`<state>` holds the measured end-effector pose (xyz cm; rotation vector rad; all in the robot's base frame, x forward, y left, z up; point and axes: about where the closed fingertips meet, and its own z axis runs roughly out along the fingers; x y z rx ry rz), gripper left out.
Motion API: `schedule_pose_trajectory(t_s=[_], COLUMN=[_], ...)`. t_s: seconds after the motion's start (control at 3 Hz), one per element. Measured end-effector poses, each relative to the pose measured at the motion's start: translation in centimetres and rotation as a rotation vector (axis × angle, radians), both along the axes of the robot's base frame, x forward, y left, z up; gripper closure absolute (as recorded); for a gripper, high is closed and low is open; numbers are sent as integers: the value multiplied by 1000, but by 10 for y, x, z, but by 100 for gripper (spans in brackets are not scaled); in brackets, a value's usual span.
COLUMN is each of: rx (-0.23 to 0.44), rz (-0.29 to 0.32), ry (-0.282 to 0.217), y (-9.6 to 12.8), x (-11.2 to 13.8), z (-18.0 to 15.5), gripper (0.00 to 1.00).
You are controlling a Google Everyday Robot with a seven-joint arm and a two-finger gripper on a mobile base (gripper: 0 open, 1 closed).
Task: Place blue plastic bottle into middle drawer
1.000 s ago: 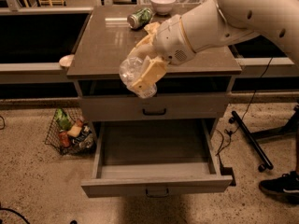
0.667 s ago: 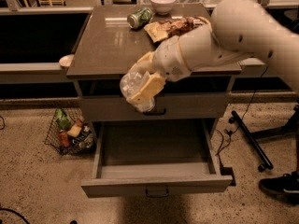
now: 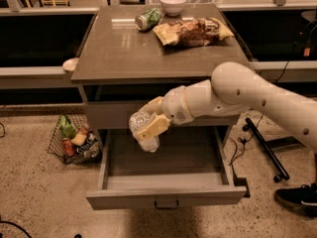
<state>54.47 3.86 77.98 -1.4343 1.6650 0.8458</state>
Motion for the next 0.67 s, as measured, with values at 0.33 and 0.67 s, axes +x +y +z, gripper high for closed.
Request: schedule_pose_trajectory(t_s=[0.33,0.67], rx=[1,-7], rz=[-51,-77], ry=[87,142], y=[-3,-10], x=[1,10], z=[-48,-93], gripper=[100,100])
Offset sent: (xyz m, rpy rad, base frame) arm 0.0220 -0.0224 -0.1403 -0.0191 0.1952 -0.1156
